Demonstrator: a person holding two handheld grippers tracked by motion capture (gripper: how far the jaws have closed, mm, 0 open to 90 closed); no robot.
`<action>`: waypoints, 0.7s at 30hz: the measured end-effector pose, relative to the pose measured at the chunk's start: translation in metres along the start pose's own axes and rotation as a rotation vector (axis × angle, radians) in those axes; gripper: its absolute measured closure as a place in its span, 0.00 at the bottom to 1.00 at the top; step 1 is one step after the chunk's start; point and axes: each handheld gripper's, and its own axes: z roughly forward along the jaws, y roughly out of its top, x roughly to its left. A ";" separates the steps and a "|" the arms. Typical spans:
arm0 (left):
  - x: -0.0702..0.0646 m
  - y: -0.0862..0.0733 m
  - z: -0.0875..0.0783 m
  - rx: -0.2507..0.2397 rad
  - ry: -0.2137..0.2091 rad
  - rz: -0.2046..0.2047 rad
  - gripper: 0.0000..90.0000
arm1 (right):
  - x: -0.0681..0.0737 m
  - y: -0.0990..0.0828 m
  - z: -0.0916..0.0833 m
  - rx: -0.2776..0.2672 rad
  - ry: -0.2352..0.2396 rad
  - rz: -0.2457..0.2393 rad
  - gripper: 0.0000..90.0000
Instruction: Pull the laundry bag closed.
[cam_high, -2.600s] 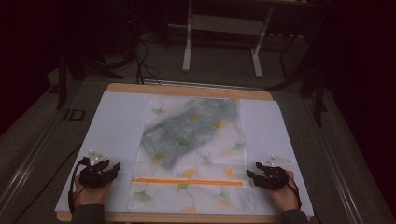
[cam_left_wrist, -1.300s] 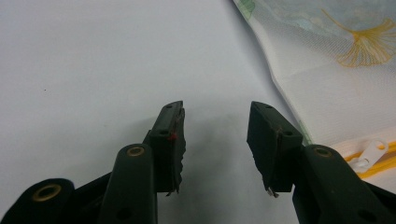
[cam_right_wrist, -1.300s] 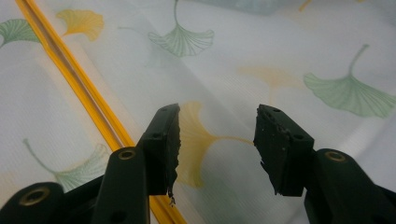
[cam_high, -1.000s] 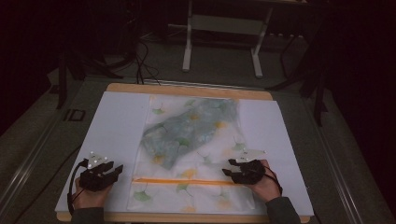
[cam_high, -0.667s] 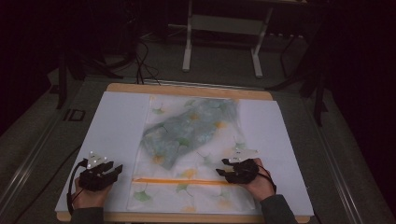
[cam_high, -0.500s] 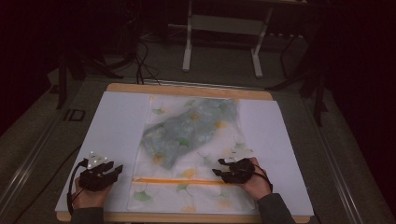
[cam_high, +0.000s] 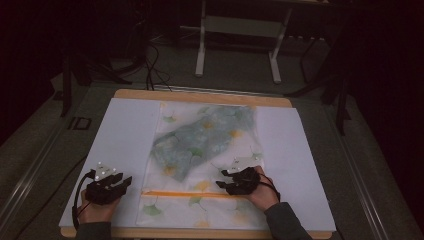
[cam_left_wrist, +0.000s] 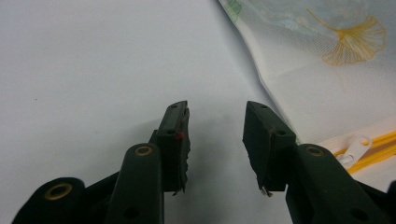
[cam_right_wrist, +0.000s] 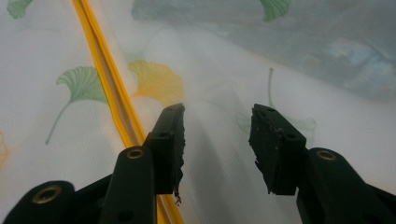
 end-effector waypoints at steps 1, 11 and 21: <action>0.000 0.000 0.000 0.000 0.000 0.000 0.67 | 0.001 0.002 0.001 0.000 0.004 -0.004 0.61; 0.000 0.000 0.000 -0.001 -0.002 -0.004 0.67 | 0.012 0.019 0.014 -0.003 0.030 -0.047 0.61; 0.000 0.001 0.000 0.002 0.001 0.000 0.67 | 0.020 0.033 0.031 -0.005 0.072 -0.076 0.61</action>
